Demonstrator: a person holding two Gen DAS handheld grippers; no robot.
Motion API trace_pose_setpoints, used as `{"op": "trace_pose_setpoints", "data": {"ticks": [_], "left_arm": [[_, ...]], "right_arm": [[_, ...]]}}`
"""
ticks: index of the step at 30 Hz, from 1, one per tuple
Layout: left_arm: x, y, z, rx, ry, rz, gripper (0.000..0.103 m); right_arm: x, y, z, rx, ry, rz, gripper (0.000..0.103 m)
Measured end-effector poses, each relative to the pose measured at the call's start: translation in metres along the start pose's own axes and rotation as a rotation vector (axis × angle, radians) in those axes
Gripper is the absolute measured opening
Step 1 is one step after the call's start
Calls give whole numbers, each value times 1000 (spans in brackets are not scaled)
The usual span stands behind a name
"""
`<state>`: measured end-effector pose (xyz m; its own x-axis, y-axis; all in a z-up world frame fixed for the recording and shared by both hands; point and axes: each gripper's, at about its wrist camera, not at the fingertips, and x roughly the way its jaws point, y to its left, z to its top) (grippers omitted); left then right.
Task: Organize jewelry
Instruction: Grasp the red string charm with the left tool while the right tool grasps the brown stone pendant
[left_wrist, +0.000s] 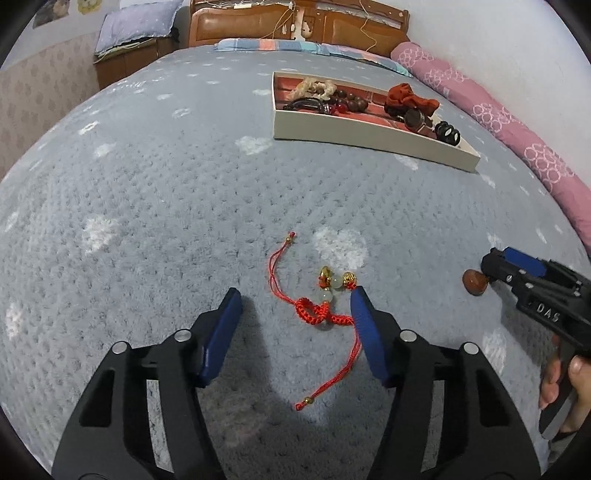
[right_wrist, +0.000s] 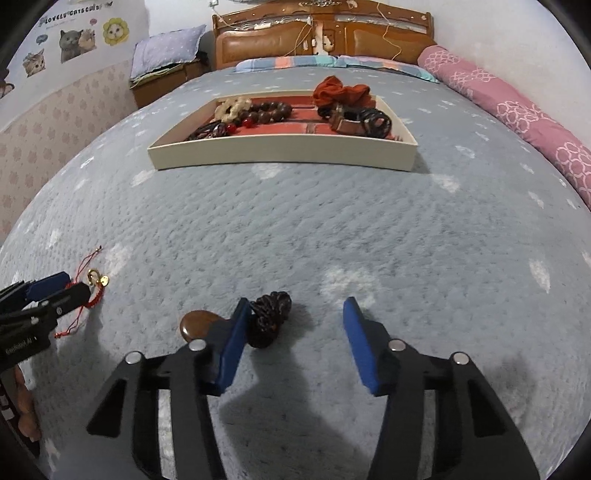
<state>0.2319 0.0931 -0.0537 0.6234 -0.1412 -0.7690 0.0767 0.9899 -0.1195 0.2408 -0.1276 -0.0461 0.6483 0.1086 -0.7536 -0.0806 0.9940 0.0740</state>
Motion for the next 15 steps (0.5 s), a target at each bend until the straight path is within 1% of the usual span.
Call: {"op": "trace_pose_setpoints", "data": {"ticks": [2, 4, 11, 13, 15], "left_arm": [[1, 0, 0, -3, 0, -3, 57], [1, -1, 0, 3, 1, -2, 46], [0, -5, -2, 22, 1, -15, 37], [0, -5, -2, 22, 2, -20, 28], [0, -6, -3, 25, 0, -19, 22]], "right_arm": [[1, -1, 0, 7, 2, 12, 48], [1, -2, 0, 9, 1, 18, 46], [1, -1, -1, 8, 3, 25, 45], [1, -2, -1, 9, 3, 27, 45], [0, -1, -1, 8, 1, 26, 44]]}}
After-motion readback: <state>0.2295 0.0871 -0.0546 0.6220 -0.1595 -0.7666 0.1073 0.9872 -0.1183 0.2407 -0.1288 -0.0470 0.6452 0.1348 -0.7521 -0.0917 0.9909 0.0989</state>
